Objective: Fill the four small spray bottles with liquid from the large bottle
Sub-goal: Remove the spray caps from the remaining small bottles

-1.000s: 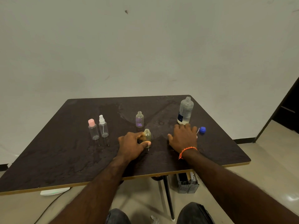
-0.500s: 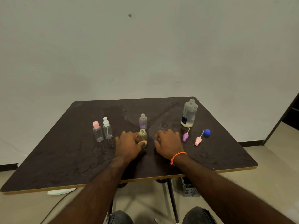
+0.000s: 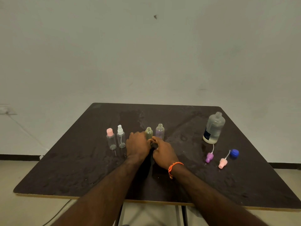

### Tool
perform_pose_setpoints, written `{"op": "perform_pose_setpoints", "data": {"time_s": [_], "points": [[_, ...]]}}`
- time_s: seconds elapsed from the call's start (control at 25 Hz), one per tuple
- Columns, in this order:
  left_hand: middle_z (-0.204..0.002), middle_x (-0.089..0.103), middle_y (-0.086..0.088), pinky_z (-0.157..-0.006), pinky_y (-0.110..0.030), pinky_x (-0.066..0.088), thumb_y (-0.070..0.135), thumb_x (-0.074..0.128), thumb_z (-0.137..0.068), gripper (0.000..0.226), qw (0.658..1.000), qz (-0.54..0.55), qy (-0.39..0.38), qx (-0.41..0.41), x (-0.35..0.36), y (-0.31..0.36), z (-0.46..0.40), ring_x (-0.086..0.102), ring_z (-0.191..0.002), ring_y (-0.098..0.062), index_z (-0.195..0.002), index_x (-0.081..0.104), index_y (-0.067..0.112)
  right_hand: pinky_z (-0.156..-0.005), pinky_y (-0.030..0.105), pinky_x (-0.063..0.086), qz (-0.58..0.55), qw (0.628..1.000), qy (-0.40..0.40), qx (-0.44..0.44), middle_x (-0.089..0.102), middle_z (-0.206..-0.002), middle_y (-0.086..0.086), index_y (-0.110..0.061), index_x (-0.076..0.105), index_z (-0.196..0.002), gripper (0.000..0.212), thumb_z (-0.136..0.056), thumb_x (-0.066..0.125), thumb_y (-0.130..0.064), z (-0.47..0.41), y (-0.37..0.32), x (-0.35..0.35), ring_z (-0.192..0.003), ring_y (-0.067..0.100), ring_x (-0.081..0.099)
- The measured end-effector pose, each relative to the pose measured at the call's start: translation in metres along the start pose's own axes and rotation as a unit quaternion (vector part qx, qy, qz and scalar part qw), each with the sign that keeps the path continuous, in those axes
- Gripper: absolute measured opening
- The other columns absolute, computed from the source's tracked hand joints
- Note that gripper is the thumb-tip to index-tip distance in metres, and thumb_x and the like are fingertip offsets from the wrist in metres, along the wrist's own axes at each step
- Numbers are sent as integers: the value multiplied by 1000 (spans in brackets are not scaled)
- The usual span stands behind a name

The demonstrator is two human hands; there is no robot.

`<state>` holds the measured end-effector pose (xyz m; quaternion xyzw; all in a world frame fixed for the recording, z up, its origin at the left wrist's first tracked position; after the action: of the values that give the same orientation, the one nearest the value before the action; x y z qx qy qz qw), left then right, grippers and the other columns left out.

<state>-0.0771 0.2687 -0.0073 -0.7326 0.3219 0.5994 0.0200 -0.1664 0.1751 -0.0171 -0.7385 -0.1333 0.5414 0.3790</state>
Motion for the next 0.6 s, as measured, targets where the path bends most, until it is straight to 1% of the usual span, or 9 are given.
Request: {"op": "perform_pose_setpoints", "data": {"time_s": [0.08, 0.16, 0.28, 0.32, 0.36, 0.4, 0.48, 0.52, 0.6], "points": [[-98, 72, -9, -75, -42, 47, 36, 58, -97, 26, 1000, -5, 4, -13, 2, -2, -10, 59, -99, -34, -96, 71, 14, -87, 43, 55, 10, 1000, -10, 1, 71, -105, 6, -24, 60, -113, 47, -73, 46, -4, -9, -3, 4, -100, 30, 65], [-98, 72, -9, -74, -41, 47, 36, 58, -96, 25, 1000, -3, -2, -21, 6, -4, -19, 60, -99, -34, -96, 71, 15, -83, 41, 55, 17, 1000, -26, -2, 71, -99, 1, -29, 57, -105, 44, -70, 42, -6, -19, -3, 8, -99, 29, 65], [-97, 71, -8, -76, -42, 54, 41, 64, -93, 27, 999, 28, -4, -32, 8, -10, -23, 64, -97, -34, -96, 69, 15, -80, 35, 52, 9, 999, -33, 0, 71, -101, 3, -27, 60, -108, 45, -76, 44, 0, -24, -6, 7, -97, 28, 65], [-98, 71, -8, -80, -44, 56, 41, 67, -91, 28, 998, 47, 4, -37, 5, -10, -22, 65, -97, -32, -98, 68, 15, -77, 32, 49, 5, 1000, -25, -2, 70, -99, 4, -25, 60, -109, 43, -79, 46, 1, -24, -6, 5, -96, 28, 66], [-104, 69, -8, -84, -45, 57, 40, 71, -90, 29, 997, 62, 14, -43, 1, -10, -18, 65, -100, -31, -103, 68, 15, -75, 30, 47, 4, 1000, -12, -3, 71, -98, 3, -25, 61, -109, 40, -81, 47, 1, -21, -6, 2, -95, 28, 66], [-113, 67, -8, -89, -44, 56, 37, 74, -89, 34, 996, 73, 29, -49, -4, -8, -11, 64, -106, -29, -113, 67, 14, -76, 31, 49, 4, 1000, 7, -3, 71, -100, 3, -24, 62, -110, 39, -83, 48, -1, -17, -7, -2, -97, 27, 67], [-126, 61, -9, -94, -41, 53, 28, 71, -92, 43, 993, 80, 73, -49, -18, 1, 7, 59, -115, -27, -131, 63, 14, -85, 38, 54, 12, 999, 45, 4, 71, -110, -1, -26, 63, -118, 42, -82, 51, -7, -8, -8, -10, -103, 25, 66], [-127, 60, -8, -95, -41, 50, 26, 68, -91, 43, 992, 73, 102, -31, -29, 7, 17, 56, -116, -27, -133, 62, 16, -87, 41, 54, 23, 998, 64, 5, 71, -112, -3, -28, 61, -120, 45, -80, 51, -10, -3, -10, -13, -105, 23, 66], [-127, 60, -6, -96, -45, 44, 26, 68, -85, 40, 984, 41, 174, 22, -51, 11, 32, 52, -118, -27, -125, 66, 21, -85, 44, 55, 52, 994, 98, -16, 68, -116, -6, -34, 57, -124, 51, -78, 51, -15, 7, -19, -18, -107, 22, 63]]}}
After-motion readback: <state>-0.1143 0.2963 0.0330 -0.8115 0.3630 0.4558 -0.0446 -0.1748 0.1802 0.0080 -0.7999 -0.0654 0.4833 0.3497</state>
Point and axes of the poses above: each hand's wrist, its own z-axis away from the middle knuckle, its own x-axis out of the palm, y = z × x, the point moved 5 cm from there along -z, towards the middle knuckle
